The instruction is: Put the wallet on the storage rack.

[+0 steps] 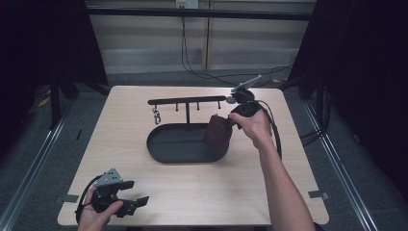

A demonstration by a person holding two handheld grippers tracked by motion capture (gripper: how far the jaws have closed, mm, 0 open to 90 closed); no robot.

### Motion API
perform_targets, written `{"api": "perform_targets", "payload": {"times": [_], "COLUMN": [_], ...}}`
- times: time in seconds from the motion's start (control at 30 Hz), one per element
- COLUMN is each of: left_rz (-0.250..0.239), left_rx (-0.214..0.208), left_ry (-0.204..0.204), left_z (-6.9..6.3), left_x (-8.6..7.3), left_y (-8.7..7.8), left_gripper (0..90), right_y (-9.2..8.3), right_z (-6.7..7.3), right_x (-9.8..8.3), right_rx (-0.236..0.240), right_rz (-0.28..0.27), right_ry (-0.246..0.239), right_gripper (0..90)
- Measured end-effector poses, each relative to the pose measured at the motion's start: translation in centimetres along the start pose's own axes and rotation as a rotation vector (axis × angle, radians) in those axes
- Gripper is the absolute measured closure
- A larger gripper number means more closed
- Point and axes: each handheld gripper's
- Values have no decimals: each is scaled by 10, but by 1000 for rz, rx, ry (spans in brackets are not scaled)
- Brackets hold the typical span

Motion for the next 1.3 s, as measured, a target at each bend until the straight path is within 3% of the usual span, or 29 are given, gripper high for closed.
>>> {"api": "perform_targets", "payload": {"times": [0.53, 0.73, 0.87, 0.93, 1.23, 1.3], "left_rz": [6, 8, 9, 10, 11, 8], "left_rx": [8, 6, 4, 4, 14, 6], "left_ry": [5, 4, 4, 3, -2, -7], "left_z": [-1, 0, 0, 0, 0, 0], "left_x": [1, 1, 1, 1, 1, 1], "left_y": [2, 2, 2, 2, 3, 3], "left_gripper": [169, 169, 169, 169, 178, 178], "right_y": [29, 38, 44, 49, 69, 72], "right_z": [-4, -6, -6, -8, -19, -20], "right_x": [-7, -7, -9, -10, -21, -21], "right_rx": [96, 104, 97, 110, 149, 129], "right_rz": [-30, -32, -79, -63, -61, -68], "right_ry": [34, 51, 50, 54, 123, 127], "right_gripper": [789, 789, 790, 790, 787, 787]}}
Point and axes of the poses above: each handheld gripper's, and its own axes: y roughly forward along the jaws, x roughly out of its top, z roughly to its left, and after that the axes turned 4 degrees about -x, right-handed
